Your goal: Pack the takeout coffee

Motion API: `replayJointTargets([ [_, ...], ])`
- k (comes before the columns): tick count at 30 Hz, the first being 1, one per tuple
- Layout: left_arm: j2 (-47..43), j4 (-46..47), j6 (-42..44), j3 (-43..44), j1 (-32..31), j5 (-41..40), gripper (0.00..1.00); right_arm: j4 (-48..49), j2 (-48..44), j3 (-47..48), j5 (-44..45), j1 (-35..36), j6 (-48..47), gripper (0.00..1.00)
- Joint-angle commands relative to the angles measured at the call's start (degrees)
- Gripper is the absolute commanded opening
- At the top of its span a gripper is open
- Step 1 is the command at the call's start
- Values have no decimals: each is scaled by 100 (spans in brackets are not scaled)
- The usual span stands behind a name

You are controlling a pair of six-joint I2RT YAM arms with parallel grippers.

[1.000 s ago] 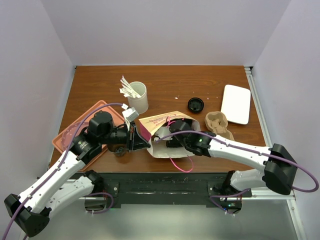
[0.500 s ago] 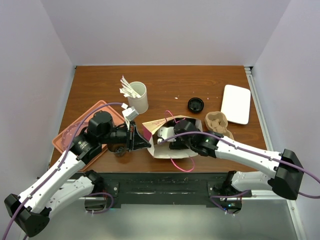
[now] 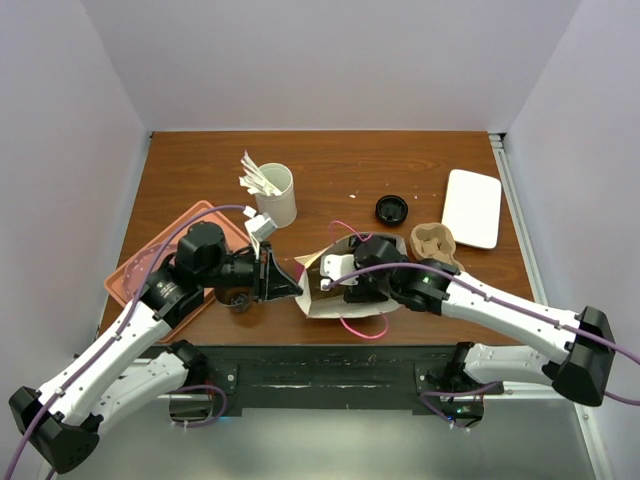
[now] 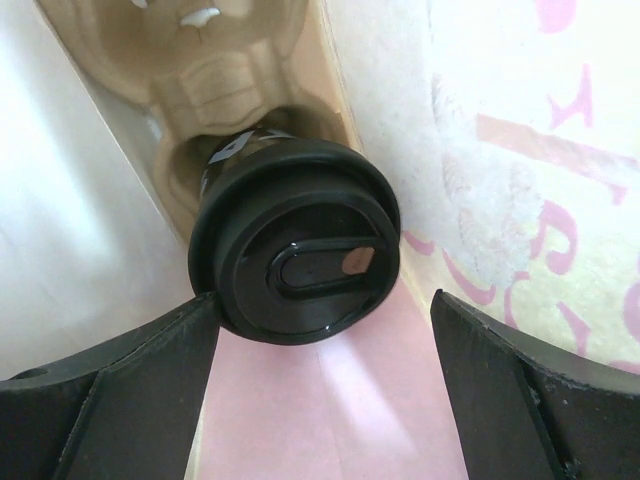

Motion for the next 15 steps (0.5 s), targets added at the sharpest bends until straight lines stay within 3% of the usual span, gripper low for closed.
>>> replayJointTargets([
  [1, 67, 157, -161, 257, -35, 173, 0, -376, -214, 286, -37, -35, 150, 90],
  [15, 119, 131, -222, 345, -26, 67, 0, -851, -469, 373, -133, -52, 221, 89],
])
